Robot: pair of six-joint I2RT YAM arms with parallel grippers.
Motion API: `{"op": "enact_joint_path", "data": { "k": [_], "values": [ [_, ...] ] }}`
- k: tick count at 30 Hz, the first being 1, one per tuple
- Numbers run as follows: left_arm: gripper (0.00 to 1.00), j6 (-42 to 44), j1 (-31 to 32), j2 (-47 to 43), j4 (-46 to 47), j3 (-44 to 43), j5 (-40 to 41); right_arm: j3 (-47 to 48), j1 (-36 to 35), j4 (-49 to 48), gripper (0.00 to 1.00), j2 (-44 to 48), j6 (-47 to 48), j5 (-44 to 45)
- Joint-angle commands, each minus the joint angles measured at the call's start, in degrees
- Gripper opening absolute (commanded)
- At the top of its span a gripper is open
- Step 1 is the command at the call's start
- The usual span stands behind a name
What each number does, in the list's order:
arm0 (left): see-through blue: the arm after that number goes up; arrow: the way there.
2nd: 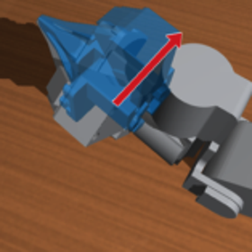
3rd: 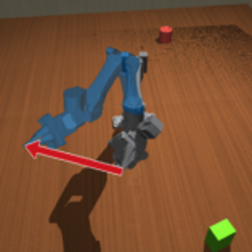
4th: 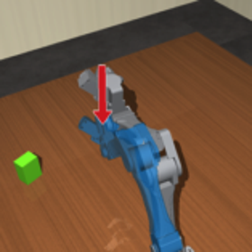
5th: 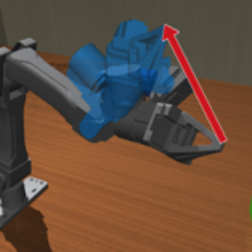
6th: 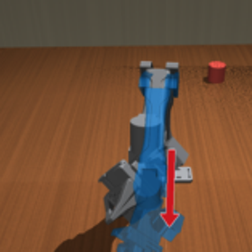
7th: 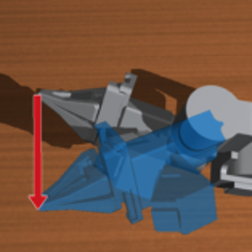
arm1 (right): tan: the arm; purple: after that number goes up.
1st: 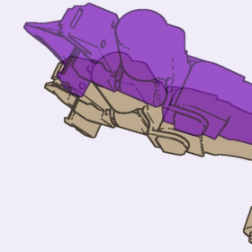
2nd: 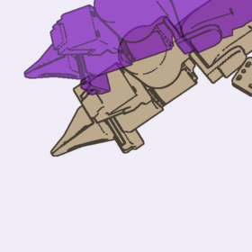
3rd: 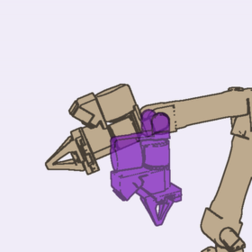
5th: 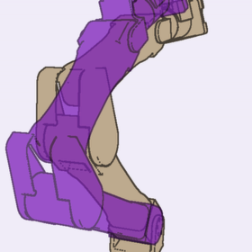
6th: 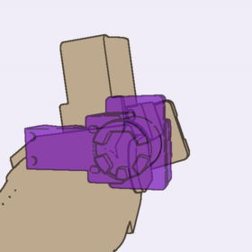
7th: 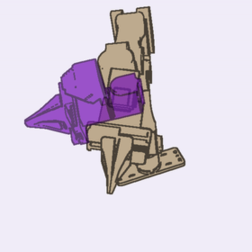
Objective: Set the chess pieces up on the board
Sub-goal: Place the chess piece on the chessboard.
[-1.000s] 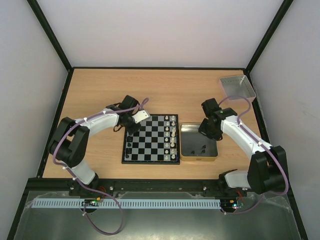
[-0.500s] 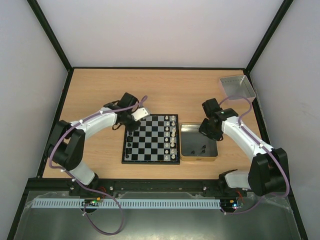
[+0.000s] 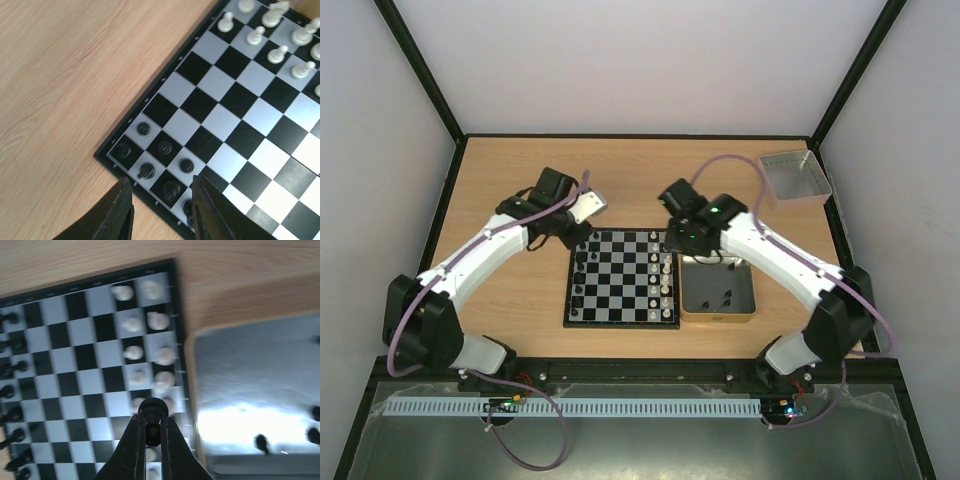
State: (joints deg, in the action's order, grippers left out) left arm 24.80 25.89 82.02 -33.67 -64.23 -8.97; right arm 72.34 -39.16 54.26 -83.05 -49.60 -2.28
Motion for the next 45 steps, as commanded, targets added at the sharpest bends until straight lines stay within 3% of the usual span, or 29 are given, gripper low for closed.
{"op": "enact_joint_path", "data": {
  "k": [1,7,13,18,30,45],
  "values": [
    [0.36,-2.51,-4.60,-3.87,-3.78,0.74,-0.96,9.39,-8.08,2.18,0.02,-8.91,-2.03,2.95],
    [0.45,-3.26,-13.86,-8.87,-5.01,4.06,-2.86,21.48,-16.89,2.41,0.02,-21.63,-0.50,3.39],
    [0.48,-4.26,-26.43,-12.19,-6.12,6.44,-5.20,27.36,-19.47,-0.41,0.02,-29.98,0.78,-0.40],
    [0.47,-1.72,-32.29,-13.25,-6.09,10.98,-4.99,30.86,-19.98,-1.32,0.02,-35.28,1.90,-1.47],
    [0.47,-2.37,-33.00,-13.36,-2.05,16.59,-4.22,40.67,-19.97,0.82,0.03,-44.22,3.41,-2.54],
    [0.46,-1.90,-33.26,-14.55,-1.36,18.65,-3.57,40.00,-20.00,1.33,0.03,-47.22,3.65,-3.04]
  ]
}}
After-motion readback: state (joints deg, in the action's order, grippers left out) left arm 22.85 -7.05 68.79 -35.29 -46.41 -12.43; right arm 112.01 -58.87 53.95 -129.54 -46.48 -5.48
